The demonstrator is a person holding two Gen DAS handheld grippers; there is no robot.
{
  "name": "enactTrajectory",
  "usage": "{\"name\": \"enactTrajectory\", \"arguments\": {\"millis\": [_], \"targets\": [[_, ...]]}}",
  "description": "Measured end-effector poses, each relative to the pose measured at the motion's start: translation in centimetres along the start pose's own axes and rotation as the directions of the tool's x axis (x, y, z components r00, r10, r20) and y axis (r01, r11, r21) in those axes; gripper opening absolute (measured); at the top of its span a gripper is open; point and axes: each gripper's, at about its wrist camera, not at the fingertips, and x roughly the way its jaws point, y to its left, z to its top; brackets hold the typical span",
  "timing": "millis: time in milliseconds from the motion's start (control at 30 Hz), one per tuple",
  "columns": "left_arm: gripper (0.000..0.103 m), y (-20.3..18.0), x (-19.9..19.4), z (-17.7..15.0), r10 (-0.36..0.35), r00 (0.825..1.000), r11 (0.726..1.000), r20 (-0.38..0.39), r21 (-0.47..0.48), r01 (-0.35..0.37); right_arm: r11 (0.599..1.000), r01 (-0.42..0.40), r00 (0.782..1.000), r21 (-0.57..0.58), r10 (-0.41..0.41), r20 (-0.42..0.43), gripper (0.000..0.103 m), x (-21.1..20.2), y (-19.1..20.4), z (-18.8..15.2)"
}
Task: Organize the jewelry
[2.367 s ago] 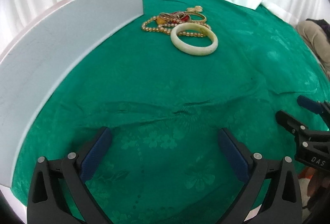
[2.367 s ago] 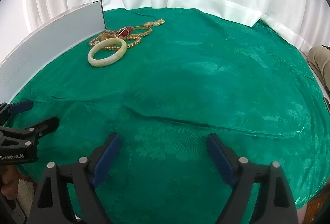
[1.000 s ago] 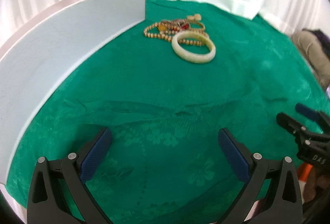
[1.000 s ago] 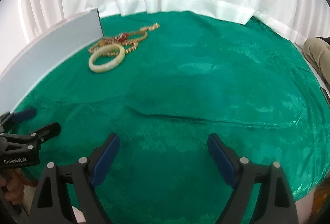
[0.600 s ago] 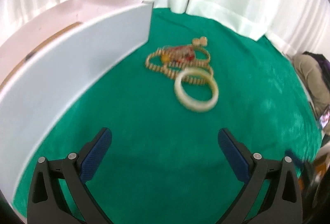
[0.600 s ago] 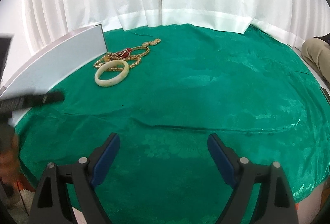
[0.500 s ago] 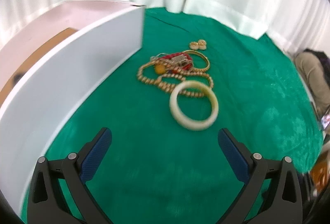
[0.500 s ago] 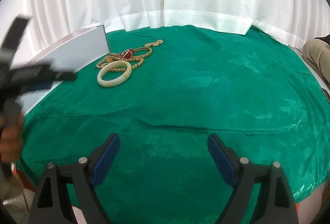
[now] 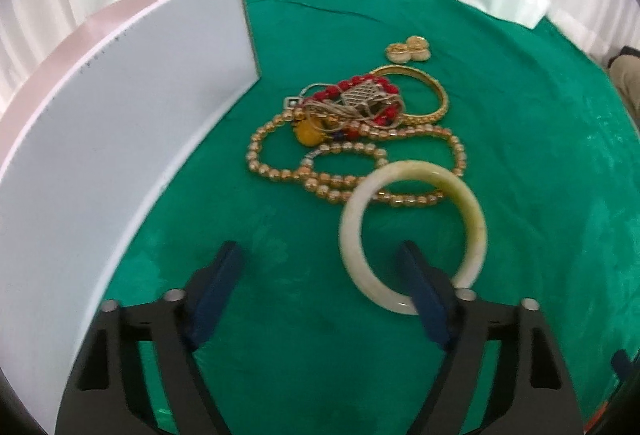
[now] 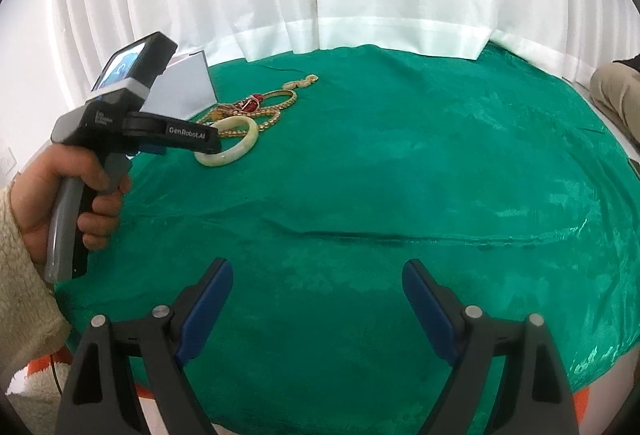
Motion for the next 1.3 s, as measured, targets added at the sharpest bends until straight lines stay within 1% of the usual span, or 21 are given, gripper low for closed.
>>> {"name": "enactTrajectory", "arguments": {"millis": [33,67,100,133,167,200,267,367,433,533,667,767,900,933,1000,1033,1067,1133,1267,1300], "targets": [[0.059,-0.2,-0.2,0.0,-0.010,1.000,1.000,0.003,0.007,0.010,1.000,0.000,1.000,0.001,0.000,0.001,0.089,0.0,0.0,0.0],[0.040,-0.4,-0.4,0.1,-0.018,1.000,1.000,0.006,0.020,0.018,1.000,0.000,1.000,0.003,0.000,0.001,0.089,0.0,-0.1,0.0],[0.029,-0.9,-0.3,0.2,-0.024,1.000,0.999,0.006,0.032,0.024,1.000,0.000,1.000,0.005,0.000,0.001,0.089,0.1,-0.1,0.1],[0.016,-1.4,-0.4,0.2,-0.031,1.000,0.998,0.004,0.050,0.031,1.000,0.000,1.000,0.007,0.000,0.000,0.089,0.1,-0.2,0.1],[0.012,-1.8,-0.4,0.2,-0.013,1.000,0.997,0.006,0.070,0.013,1.000,0.000,1.000,0.009,0.000,-0.002,0.089,0.1,-0.2,0.0],[0.010,-2.0,-0.5,0.2,-0.012,1.000,0.997,0.008,0.080,0.012,1.000,-0.001,1.000,0.010,0.001,-0.004,0.089,0.2,-0.2,0.0],[0.008,-2.0,-0.7,0.1,-0.036,0.999,0.997,0.001,0.067,0.036,1.000,0.002,1.000,0.014,-0.002,-0.002,0.089,0.1,-0.4,0.0],[0.009,-0.9,-1.8,-0.3,-0.075,0.997,0.997,0.003,0.021,0.075,1.000,0.004,1.000,0.022,-0.005,0.014,0.089,-0.2,-0.7,0.1],[0.009,0.0,-2.6,-0.7,-0.083,0.997,0.997,0.006,0.006,0.083,1.000,0.006,1.000,0.030,-0.007,0.022,0.089,-0.4,-0.9,0.1],[0.009,2.4,-3.8,-2.1,-0.094,0.996,0.995,0.004,-0.033,0.094,0.999,0.002,1.000,0.037,-0.002,0.017,0.089,-0.1,-1.0,0.2],[0.009,5.6,-5.5,-4.1,-0.075,0.997,0.994,0.013,-0.083,0.076,1.000,-0.007,1.000,0.028,0.006,0.013,0.089,0.1,-0.8,0.1],[0.009,7.4,-5.6,-5.3,-0.051,0.999,0.992,0.015,-0.112,0.053,1.000,-0.007,1.000,0.022,0.007,0.009,0.089,0.2,-0.7,0.0],[0.010,8.3,-4.8,-6.2,-0.059,0.998,0.987,0.007,-0.146,0.060,1.000,-0.005,1.000,0.021,0.005,-0.001,0.089,0.4,-0.4,-0.1],[0.011,8.3,-4.9,-6.6,-0.058,0.998,0.987,0.012,-0.151,0.060,1.000,-0.004,1.000,0.019,0.004,-0.002,0.089,0.5,-0.4,-0.1],[0.029,8.2,-4.4,-6.6,-0.058,0.998,0.986,0.018,-0.153,0.060,1.000,-0.001,1.000,0.012,0.001,-0.002,0.089,0.4,-0.2,-0.1],[0.047,8.1,-4.2,-6.6,-0.059,0.998,0.986,0.022,-0.154,0.061,1.000,-0.001,1.000,0.008,0.001,0.000,0.089,0.4,-0.1,-0.2],[0.057,8.1,-4.2,-6.8,-0.058,0.998,0.986,0.033,-0.156,0.062,1.000,0.000,1.000,0.006,0.000,0.001,0.089,0.3,0.0,-0.2],[0.058,7.9,-4.2,-7.2,-0.039,0.998,0.989,0.048,-0.144,0.045,1.000,0.002,1.000,0.004,-0.002,0.002,0.089,0.3,0.0,-0.2],[0.068,6.9,-3.8,-7.4,-0.006,0.998,0.996,0.066,-0.094,0.012,1.000,0.003,1.000,0.006,-0.003,-0.006,0.089,0.6,0.0,-0.3],[0.069,6.7,-3.8,-7.5,0.002,0.997,0.996,0.072,-0.084,0.004,1.000,0.002,1.000,0.005,-0.002,-0.010,0.089,0.7,0.0,-0.3]]}}
